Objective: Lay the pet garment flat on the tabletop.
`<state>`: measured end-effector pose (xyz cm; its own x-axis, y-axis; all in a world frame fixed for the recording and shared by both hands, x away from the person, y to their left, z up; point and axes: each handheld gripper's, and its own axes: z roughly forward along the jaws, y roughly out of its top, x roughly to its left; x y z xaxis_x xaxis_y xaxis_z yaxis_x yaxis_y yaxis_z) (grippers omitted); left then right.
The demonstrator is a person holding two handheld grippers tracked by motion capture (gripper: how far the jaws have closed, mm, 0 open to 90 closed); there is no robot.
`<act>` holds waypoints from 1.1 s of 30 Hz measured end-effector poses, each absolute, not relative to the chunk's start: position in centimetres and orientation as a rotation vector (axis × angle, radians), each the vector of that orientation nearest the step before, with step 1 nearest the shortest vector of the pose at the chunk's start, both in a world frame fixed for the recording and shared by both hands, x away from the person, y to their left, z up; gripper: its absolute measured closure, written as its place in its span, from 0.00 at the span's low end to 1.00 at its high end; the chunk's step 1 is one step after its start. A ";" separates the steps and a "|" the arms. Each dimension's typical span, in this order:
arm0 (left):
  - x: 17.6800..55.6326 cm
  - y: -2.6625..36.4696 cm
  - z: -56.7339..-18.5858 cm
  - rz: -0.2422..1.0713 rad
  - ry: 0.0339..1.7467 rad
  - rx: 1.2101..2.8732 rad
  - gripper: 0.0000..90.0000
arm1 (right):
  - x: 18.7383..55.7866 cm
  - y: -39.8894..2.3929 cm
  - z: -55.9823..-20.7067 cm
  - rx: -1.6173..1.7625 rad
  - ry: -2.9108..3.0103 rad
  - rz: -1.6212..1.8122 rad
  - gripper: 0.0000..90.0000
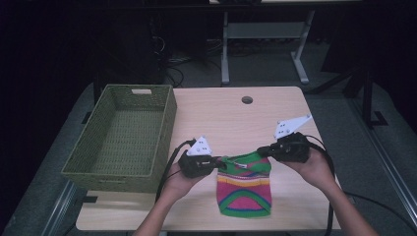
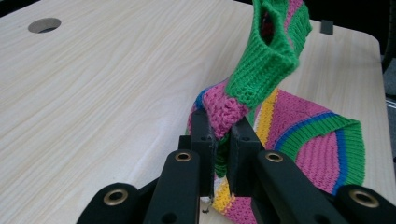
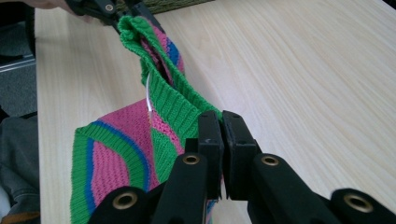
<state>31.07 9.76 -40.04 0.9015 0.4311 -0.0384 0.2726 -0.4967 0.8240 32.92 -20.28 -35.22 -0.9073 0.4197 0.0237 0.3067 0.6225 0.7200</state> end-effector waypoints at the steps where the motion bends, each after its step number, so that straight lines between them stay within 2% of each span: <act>1: 31.2 9.8 -40.1 0.210 0.505 2.121 0.92 | 32.9 -20.3 -35.2 0.607 2.695 1.155 0.96; 33: 35.0 8.4 -41.6 0.222 0.745 2.150 0.92 | 37.9 -20.1 -38.0 0.810 2.653 1.111 0.96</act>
<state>34.98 8.41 -41.62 0.8086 0.5808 -0.0944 0.4341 -0.4805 0.7620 37.92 -20.15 -37.95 -0.8422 0.5352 0.0646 0.4215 0.5790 0.6980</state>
